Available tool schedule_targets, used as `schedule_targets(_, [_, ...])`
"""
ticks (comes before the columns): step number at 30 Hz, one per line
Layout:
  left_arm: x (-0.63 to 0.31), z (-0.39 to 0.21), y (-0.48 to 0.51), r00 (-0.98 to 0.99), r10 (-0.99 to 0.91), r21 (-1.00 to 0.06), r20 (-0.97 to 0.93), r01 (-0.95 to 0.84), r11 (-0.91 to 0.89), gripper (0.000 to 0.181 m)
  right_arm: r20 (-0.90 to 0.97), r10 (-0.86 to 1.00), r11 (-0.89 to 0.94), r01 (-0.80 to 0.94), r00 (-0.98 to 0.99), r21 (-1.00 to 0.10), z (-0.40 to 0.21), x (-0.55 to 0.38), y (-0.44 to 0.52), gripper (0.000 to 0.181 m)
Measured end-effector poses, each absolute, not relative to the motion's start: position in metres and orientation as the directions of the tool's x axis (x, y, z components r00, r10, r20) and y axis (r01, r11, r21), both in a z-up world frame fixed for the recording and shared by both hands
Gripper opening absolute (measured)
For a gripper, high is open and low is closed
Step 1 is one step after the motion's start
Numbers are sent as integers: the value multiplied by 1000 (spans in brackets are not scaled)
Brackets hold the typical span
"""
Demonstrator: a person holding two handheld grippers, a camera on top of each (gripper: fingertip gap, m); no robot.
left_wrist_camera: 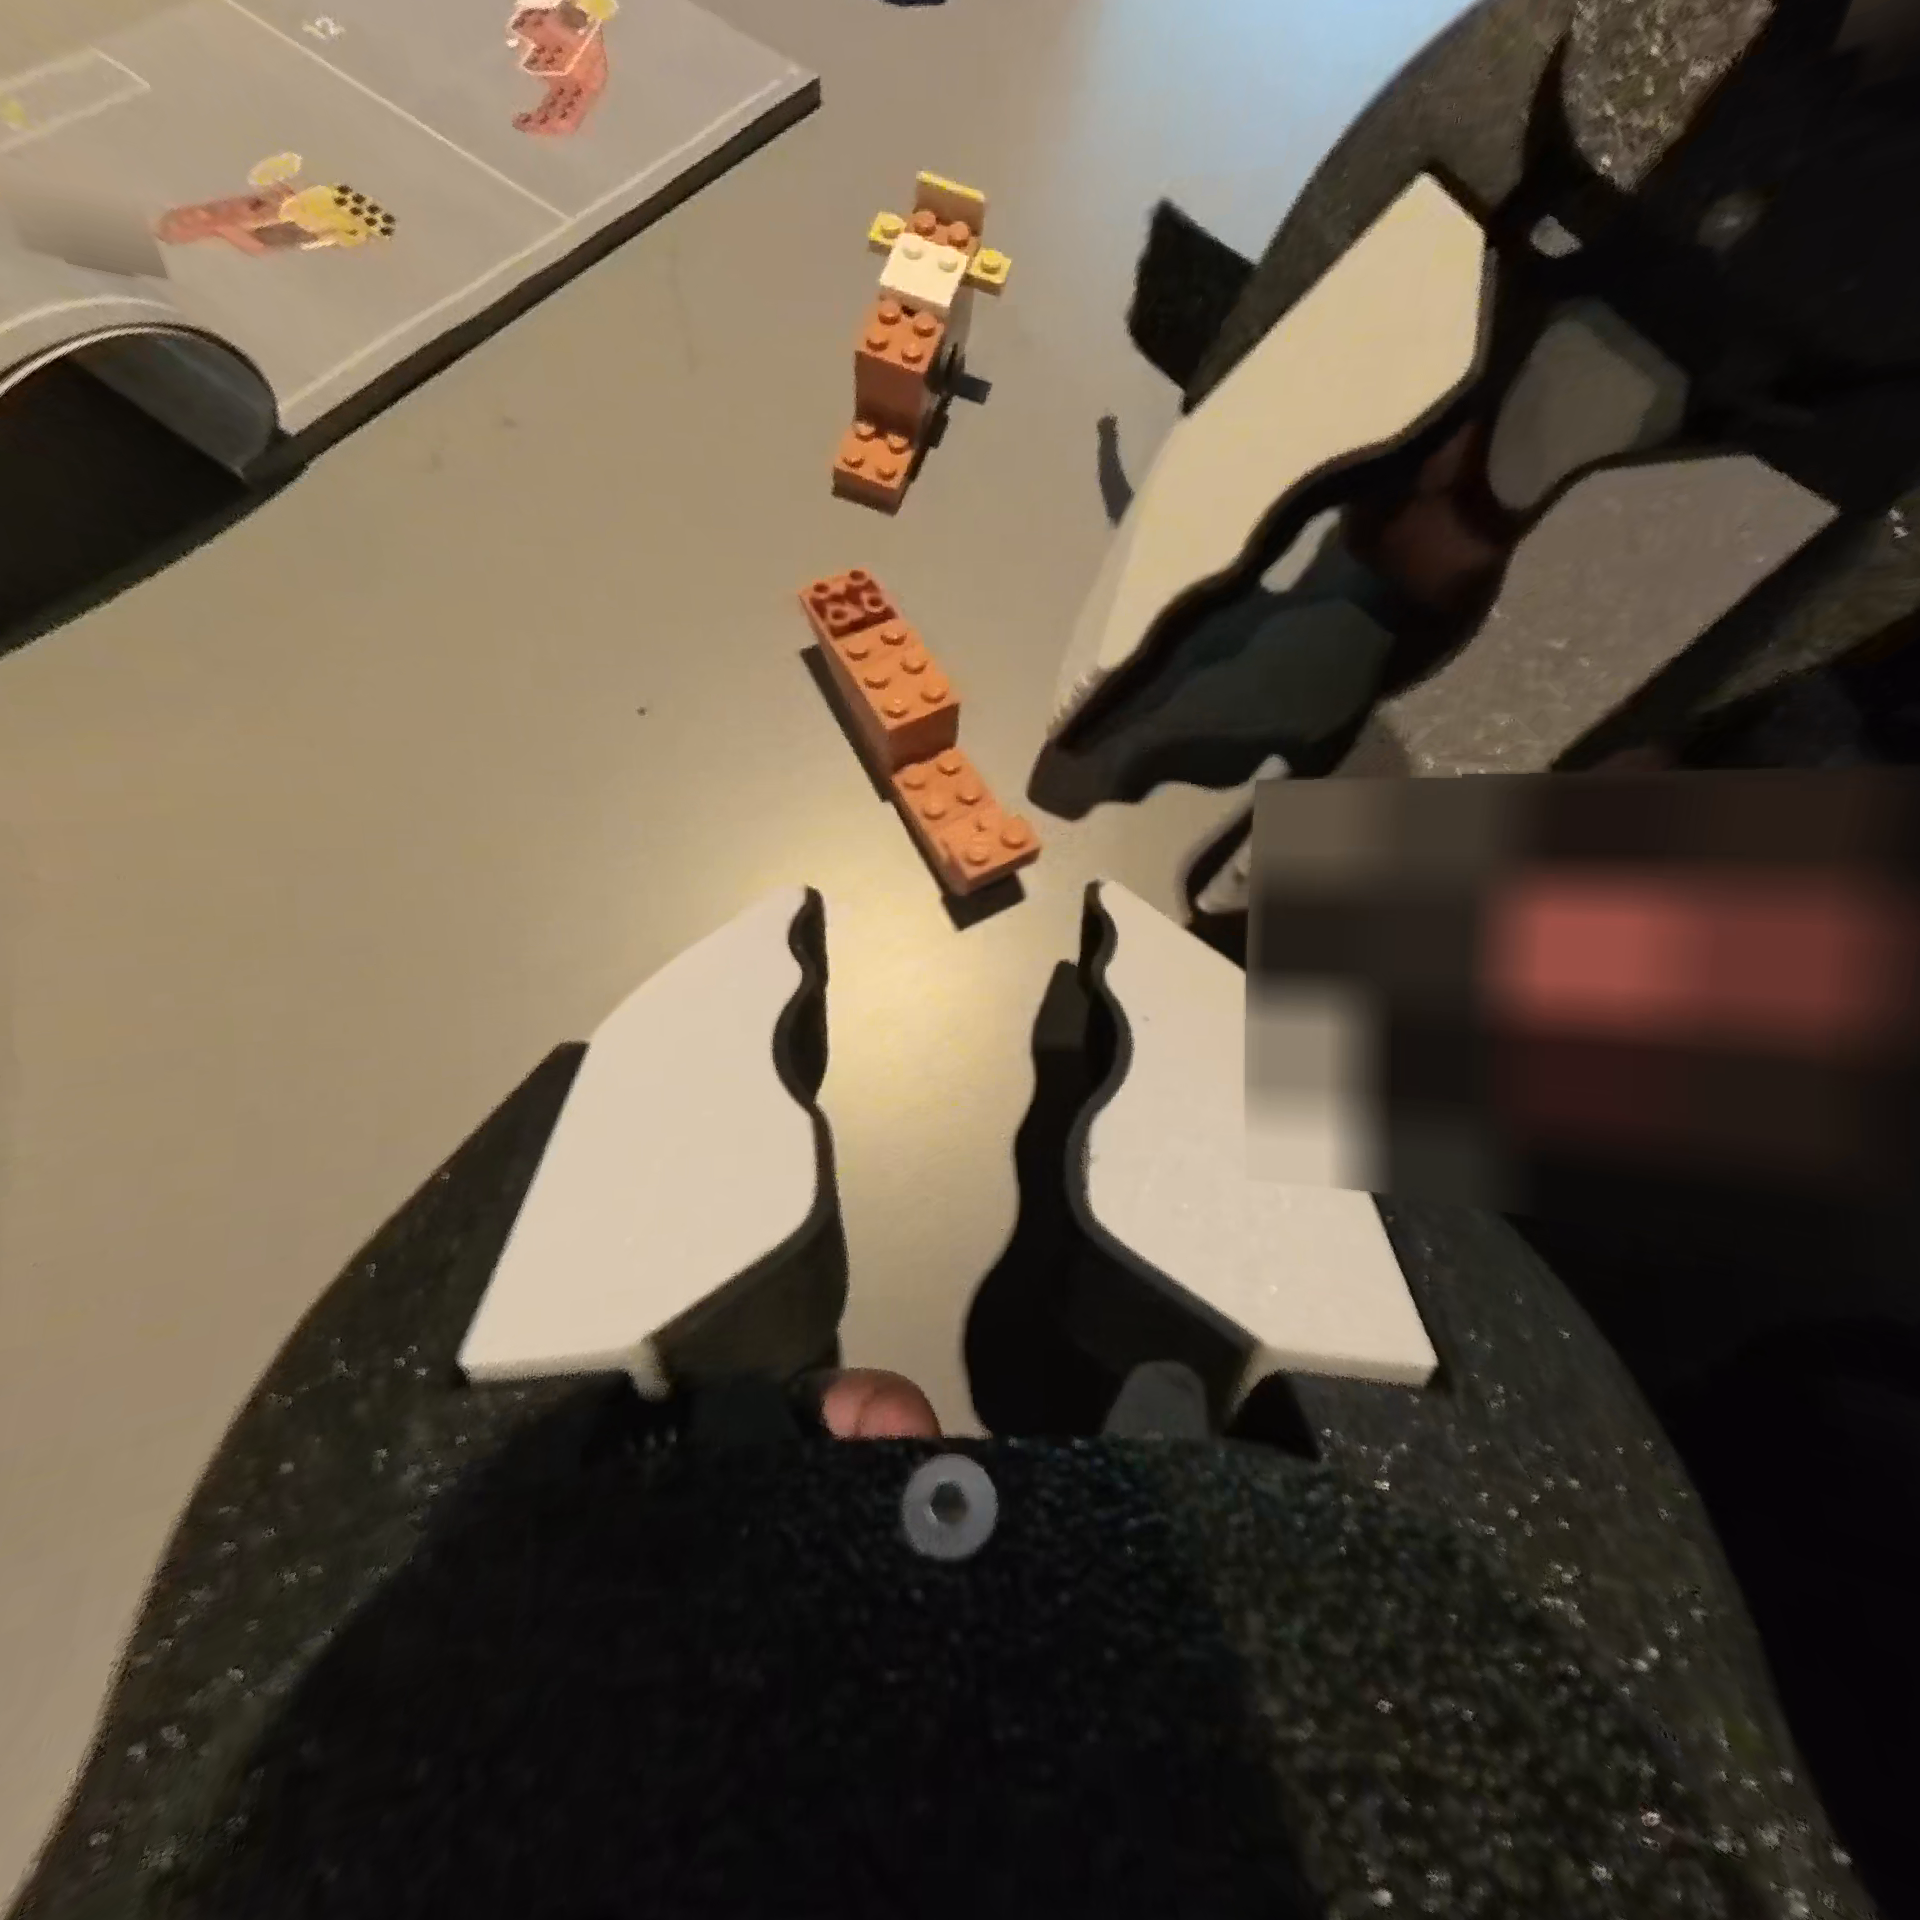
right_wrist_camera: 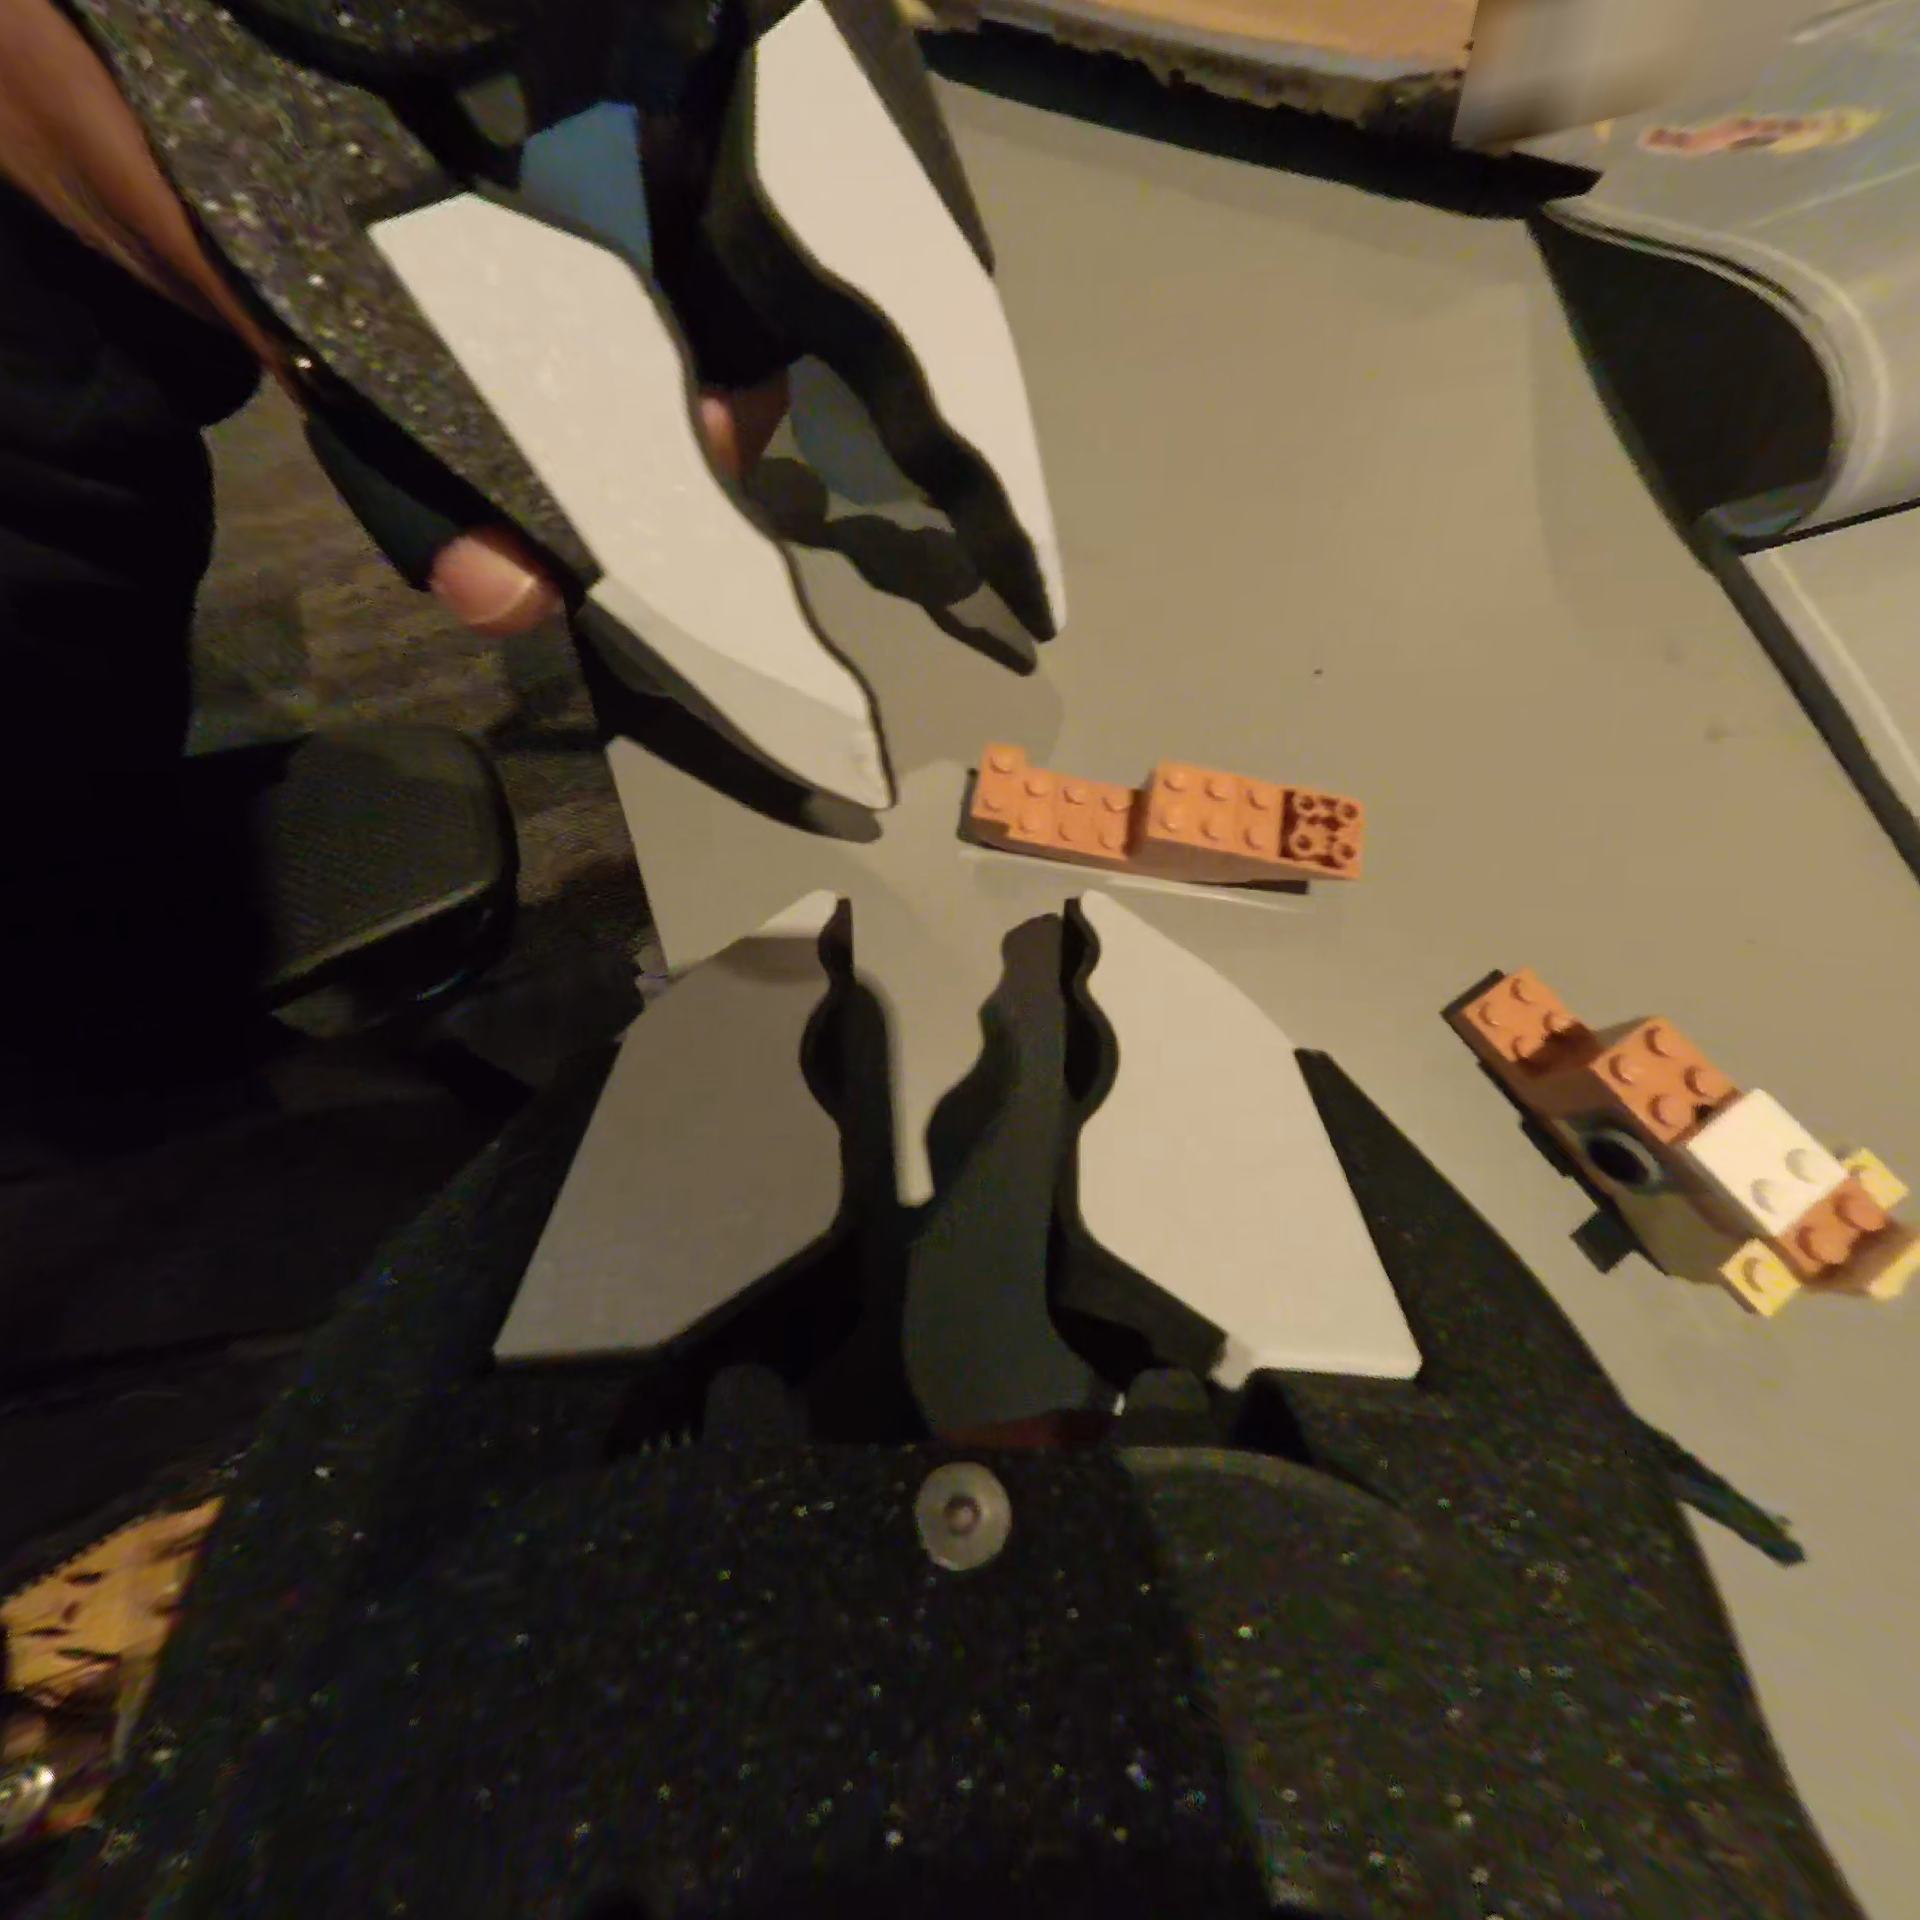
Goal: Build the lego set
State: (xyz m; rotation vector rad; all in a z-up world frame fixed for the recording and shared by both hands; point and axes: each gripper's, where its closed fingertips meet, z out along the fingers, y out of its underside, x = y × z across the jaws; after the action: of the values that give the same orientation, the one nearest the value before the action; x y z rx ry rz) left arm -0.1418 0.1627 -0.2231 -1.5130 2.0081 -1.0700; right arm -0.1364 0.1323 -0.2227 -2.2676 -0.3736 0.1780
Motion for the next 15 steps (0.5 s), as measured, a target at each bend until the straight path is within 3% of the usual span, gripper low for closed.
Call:
schedule_targets(6, [-129, -217, 159, -319, -945, -798, 80, -588, 131, 51, 128, 227, -614, 244, 965, -751, -221, -92, 135, 38])
schedule_targets(15, [-108, -228, 156, -228, -974, -752, -7, -641, 155, 49, 257, 202, -516, 326, 945, -792, -197, -57, 129, 44])
